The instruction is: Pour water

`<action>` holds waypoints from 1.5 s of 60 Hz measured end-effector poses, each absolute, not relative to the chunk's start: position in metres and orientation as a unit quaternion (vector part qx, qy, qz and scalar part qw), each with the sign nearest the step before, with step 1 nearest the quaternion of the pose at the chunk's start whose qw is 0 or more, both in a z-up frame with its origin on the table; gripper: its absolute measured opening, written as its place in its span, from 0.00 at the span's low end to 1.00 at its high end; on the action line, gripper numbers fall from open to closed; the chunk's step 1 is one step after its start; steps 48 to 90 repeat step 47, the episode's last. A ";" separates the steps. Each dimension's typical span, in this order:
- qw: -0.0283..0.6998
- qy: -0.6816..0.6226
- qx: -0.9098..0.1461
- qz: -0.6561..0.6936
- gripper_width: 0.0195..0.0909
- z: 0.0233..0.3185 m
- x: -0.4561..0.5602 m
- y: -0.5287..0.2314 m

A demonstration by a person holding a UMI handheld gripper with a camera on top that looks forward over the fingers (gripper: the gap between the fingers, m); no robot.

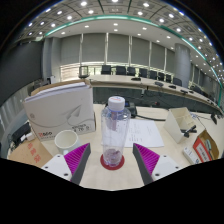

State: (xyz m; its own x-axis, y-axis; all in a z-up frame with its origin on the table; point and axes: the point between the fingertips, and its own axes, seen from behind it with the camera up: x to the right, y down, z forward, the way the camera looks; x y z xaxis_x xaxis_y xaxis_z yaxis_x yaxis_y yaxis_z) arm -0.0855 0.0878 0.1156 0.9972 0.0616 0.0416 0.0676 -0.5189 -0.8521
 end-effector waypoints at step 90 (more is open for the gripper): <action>0.436 -0.041 -0.898 -0.049 0.93 0.221 -0.146 -0.191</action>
